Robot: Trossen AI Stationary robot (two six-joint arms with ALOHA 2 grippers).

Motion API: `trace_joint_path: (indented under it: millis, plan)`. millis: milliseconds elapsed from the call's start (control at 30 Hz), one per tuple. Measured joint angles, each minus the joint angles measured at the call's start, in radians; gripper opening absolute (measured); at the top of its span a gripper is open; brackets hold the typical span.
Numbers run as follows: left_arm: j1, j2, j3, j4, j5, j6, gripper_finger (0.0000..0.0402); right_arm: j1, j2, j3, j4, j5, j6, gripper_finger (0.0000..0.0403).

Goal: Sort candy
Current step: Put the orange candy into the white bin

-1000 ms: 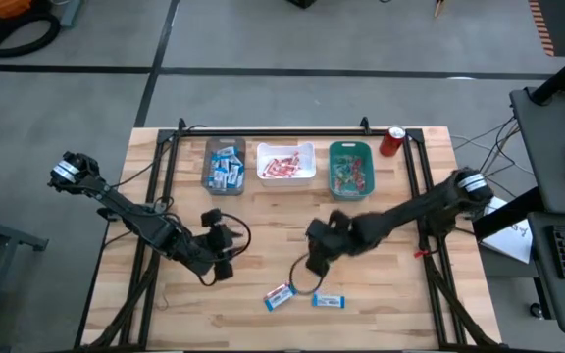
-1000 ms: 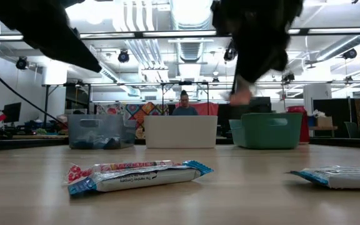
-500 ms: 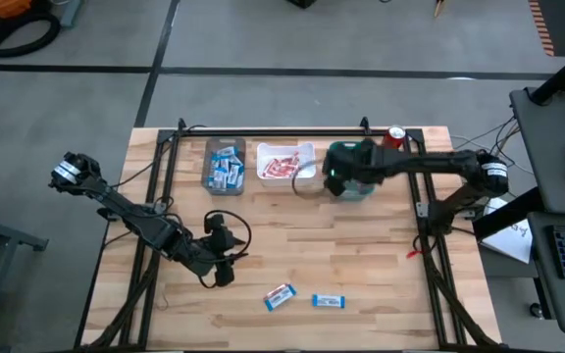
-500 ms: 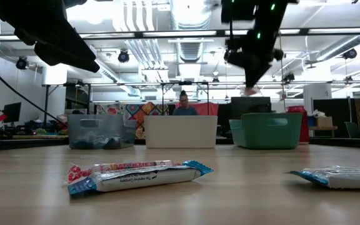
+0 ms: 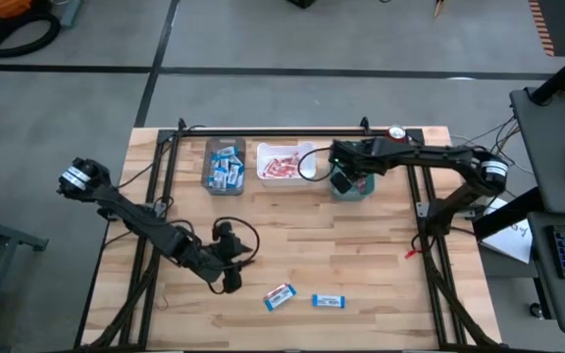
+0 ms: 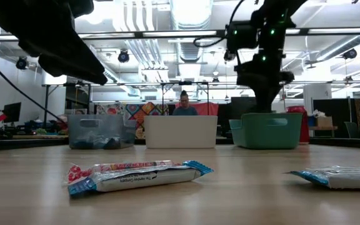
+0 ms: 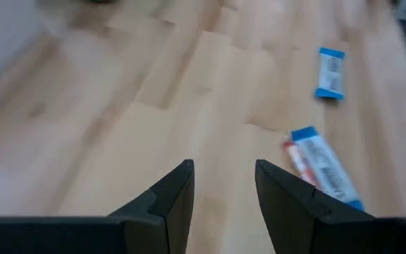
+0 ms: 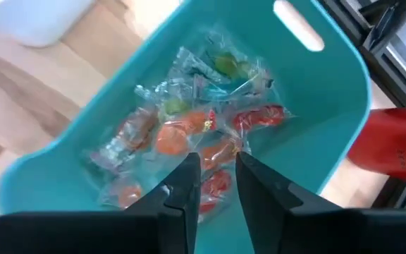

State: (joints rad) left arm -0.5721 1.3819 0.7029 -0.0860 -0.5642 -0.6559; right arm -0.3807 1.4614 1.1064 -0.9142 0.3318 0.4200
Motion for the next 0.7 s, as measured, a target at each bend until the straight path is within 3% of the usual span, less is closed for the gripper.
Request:
trace_joint_path:
  millis: [200,433,700]
  plan:
    - [-0.02,0.103,0.0,0.148,0.078,0.037,0.0135,0.105,-0.069,-0.004,0.02,0.0,0.059,0.0086]
    - [-0.056,0.289,0.0,0.406,0.08,0.252,0.0135,0.288,-0.127,-0.011,0.099,0.038,0.13,0.0086]
    - [-0.055,0.442,0.0,0.562,0.076,0.203,0.0136,0.449,-0.118,-0.015,0.119,0.098,0.223,0.0086]
